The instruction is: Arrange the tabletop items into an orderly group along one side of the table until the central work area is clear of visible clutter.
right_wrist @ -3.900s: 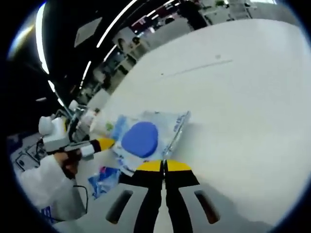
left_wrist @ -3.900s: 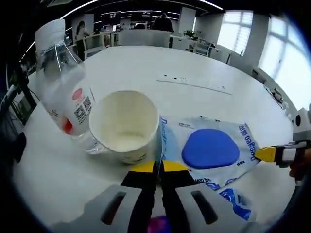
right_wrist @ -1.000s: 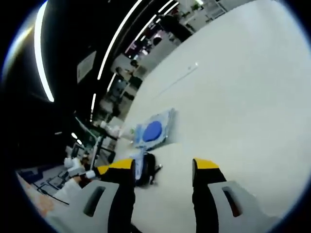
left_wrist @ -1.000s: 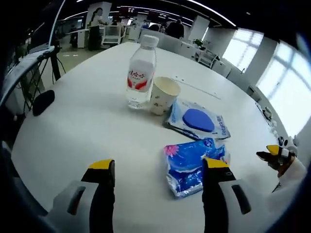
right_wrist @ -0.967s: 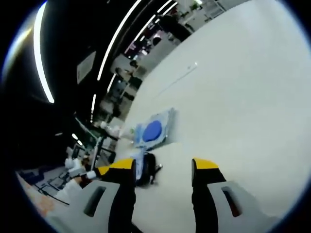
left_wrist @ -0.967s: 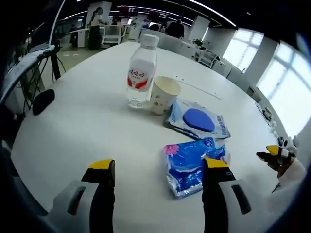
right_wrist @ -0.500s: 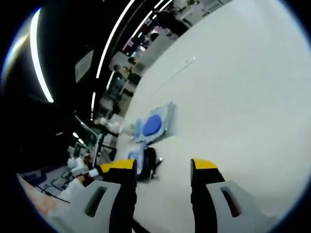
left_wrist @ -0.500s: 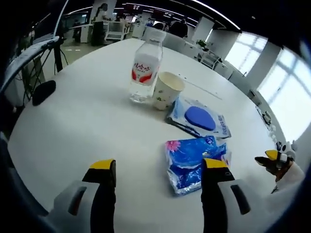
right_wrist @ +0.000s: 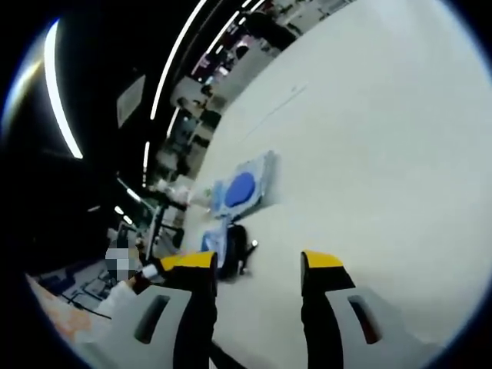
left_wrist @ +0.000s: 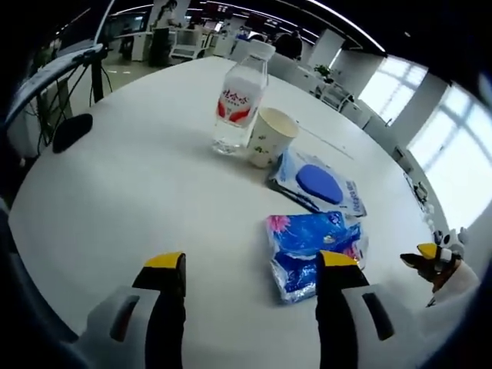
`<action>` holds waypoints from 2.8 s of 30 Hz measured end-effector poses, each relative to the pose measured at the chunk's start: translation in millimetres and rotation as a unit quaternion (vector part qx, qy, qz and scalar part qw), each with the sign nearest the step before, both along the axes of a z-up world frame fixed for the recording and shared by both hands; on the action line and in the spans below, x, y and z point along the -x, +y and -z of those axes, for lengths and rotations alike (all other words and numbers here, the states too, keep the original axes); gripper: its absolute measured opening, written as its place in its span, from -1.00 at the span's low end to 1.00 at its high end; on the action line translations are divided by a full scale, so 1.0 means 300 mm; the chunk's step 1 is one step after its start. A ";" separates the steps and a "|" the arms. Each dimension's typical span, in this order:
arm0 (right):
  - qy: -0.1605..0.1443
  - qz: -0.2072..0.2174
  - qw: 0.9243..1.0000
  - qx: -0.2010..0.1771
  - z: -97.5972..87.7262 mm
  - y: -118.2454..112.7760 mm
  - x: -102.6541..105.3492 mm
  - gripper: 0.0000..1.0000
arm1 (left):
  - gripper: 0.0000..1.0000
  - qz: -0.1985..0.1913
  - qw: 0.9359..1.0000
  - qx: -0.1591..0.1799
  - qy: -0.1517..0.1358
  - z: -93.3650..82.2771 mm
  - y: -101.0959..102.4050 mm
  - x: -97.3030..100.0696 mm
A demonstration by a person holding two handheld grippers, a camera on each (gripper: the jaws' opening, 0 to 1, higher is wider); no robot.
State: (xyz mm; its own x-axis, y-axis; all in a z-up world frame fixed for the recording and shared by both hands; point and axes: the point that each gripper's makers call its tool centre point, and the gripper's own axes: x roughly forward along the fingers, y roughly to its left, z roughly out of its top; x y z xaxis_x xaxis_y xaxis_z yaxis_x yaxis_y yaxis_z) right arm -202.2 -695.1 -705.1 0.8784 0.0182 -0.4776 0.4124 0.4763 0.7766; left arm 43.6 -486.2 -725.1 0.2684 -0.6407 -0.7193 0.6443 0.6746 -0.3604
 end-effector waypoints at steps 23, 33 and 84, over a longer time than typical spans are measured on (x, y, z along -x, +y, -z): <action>0.001 0.003 1.000 -0.014 0.007 0.026 0.012 -0.19 | 0.26 0.004 1.000 0.009 0.016 0.005 0.023 0.037; -0.001 0.005 1.000 -0.017 0.016 0.025 0.020 -0.19 | 0.26 0.012 1.000 0.006 0.019 0.005 0.014 0.050; 0.072 -0.293 0.934 0.193 0.104 0.336 -0.415 -0.41 | -0.37 0.064 0.997 -0.020 0.030 0.119 -0.070 0.188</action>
